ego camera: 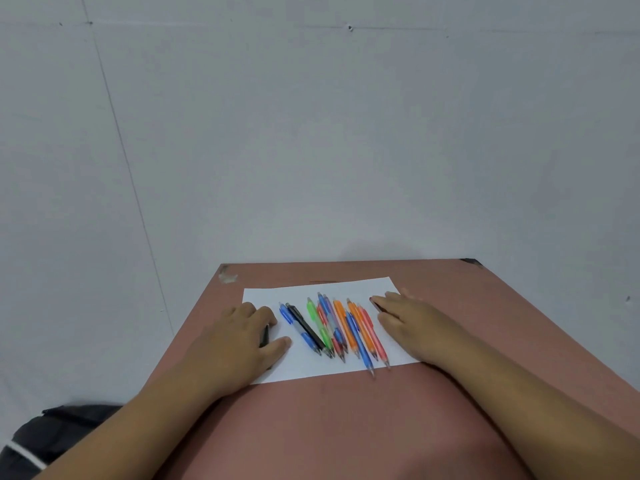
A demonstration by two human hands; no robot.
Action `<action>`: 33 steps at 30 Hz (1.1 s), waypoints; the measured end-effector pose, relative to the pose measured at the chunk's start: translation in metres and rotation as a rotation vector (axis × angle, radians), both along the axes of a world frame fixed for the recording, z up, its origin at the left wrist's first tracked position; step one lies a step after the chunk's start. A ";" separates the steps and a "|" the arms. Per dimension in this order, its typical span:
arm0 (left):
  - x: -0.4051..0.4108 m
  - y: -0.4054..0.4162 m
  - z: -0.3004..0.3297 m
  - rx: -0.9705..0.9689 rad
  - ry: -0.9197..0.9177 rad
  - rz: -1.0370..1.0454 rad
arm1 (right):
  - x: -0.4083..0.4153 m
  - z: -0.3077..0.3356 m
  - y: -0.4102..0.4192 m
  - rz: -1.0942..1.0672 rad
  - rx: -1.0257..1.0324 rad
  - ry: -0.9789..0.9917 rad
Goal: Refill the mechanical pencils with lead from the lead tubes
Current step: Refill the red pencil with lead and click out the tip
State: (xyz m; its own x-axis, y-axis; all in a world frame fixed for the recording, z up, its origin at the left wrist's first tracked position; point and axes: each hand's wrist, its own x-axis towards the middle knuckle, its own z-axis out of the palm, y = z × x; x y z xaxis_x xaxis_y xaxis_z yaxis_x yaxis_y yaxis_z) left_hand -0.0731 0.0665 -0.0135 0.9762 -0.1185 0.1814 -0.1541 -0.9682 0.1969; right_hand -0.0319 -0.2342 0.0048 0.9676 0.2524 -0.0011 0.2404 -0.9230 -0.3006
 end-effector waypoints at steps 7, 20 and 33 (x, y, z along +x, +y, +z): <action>-0.012 -0.007 0.006 0.017 0.023 0.040 | -0.026 0.001 -0.008 0.022 -0.009 0.000; -0.023 0.026 0.015 -0.017 0.246 -0.072 | -0.033 -0.007 -0.054 0.030 -0.117 0.103; 0.053 0.034 0.009 0.086 0.317 -0.060 | 0.032 -0.002 -0.041 -0.023 -0.136 0.136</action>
